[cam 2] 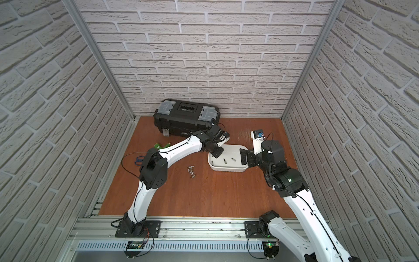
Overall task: Put the bit on the desktop into the storage box
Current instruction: Place the screwdriver bit in the storage box.
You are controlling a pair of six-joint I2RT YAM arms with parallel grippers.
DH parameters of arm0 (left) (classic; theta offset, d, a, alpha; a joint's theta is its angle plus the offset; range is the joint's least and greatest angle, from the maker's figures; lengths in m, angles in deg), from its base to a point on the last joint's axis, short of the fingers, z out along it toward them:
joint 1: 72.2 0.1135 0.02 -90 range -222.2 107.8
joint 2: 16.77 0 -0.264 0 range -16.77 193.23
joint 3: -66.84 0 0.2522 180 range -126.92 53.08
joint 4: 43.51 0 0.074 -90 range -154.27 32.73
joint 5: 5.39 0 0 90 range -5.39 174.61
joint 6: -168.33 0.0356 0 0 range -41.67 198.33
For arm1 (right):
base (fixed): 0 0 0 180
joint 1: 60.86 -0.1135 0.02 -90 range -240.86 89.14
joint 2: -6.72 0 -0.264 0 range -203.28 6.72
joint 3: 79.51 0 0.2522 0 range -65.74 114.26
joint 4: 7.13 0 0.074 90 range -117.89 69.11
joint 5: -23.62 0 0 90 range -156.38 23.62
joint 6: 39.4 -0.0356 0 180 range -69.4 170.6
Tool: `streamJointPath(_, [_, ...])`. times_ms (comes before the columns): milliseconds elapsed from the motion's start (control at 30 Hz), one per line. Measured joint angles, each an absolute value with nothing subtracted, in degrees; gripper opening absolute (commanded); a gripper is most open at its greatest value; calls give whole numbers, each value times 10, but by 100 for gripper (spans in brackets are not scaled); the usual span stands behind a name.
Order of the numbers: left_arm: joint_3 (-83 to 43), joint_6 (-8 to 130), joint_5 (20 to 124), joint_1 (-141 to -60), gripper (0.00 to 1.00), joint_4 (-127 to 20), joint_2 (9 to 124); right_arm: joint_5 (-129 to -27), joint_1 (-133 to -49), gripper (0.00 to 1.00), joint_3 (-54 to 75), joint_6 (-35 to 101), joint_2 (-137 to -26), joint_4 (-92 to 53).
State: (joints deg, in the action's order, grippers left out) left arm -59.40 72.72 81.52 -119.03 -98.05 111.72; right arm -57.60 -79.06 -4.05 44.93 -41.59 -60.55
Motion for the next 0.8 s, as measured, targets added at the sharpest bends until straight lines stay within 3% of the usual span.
streamJointPath(800, [-640, 723, 791, -1192, 13, -1006, 1188, -574, -791, 99, -42, 450, -420, -605])
